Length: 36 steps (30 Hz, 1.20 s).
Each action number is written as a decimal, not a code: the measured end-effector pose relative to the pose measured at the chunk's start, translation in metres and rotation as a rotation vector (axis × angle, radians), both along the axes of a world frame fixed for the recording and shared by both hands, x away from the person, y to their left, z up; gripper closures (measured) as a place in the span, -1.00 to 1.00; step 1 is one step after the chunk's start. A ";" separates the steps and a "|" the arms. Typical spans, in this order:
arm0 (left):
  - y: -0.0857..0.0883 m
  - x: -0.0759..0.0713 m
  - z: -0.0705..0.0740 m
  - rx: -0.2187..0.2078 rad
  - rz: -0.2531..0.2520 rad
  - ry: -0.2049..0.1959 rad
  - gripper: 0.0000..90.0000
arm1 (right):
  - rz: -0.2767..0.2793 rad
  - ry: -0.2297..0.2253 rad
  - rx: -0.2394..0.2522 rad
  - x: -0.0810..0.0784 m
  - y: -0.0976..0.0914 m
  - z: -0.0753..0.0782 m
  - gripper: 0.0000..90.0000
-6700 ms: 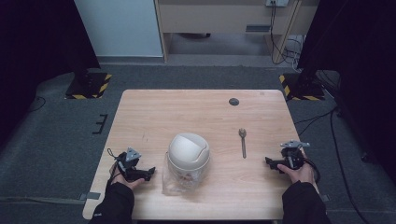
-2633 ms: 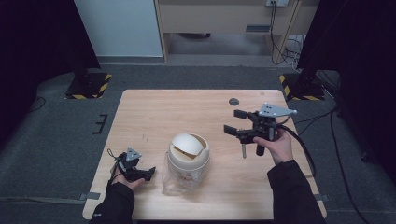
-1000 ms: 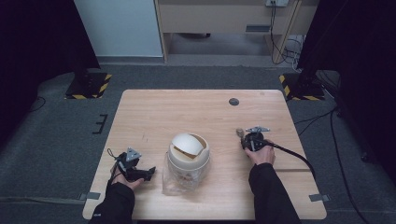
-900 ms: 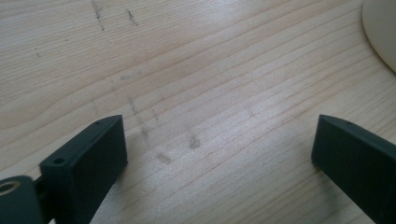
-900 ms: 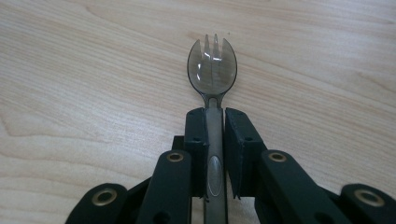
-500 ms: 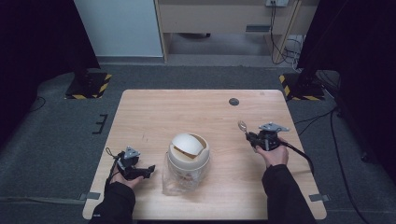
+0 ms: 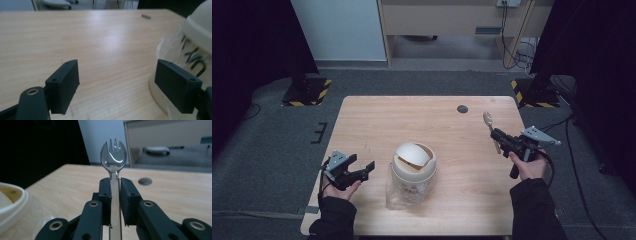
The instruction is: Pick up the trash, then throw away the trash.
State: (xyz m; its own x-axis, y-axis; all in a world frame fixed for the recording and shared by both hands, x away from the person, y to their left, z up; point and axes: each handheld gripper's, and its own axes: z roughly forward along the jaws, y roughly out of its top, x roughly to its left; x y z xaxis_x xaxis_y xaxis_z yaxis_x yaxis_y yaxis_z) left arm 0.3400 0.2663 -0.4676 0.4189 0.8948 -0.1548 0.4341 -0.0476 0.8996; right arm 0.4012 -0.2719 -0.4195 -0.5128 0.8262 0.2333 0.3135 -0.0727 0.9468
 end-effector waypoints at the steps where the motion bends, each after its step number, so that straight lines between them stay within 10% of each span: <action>1: 0.000 0.000 0.000 0.000 0.000 0.000 -0.57 | 0.000 0.000 0.000 0.000 0.000 0.000 0.78; 15: -0.012 -0.017 0.057 -0.151 -0.020 -0.232 -0.50 | 0.075 -0.154 0.065 -0.016 0.008 0.040 0.78; 25: -0.032 -0.021 0.089 -0.245 -0.059 -0.301 -0.37 | 0.138 -0.200 0.054 -0.027 0.024 0.054 0.78; 36: -0.066 -0.008 0.111 -0.248 -0.132 -0.328 -0.29 | 0.183 -0.218 0.035 -0.033 0.037 0.058 0.78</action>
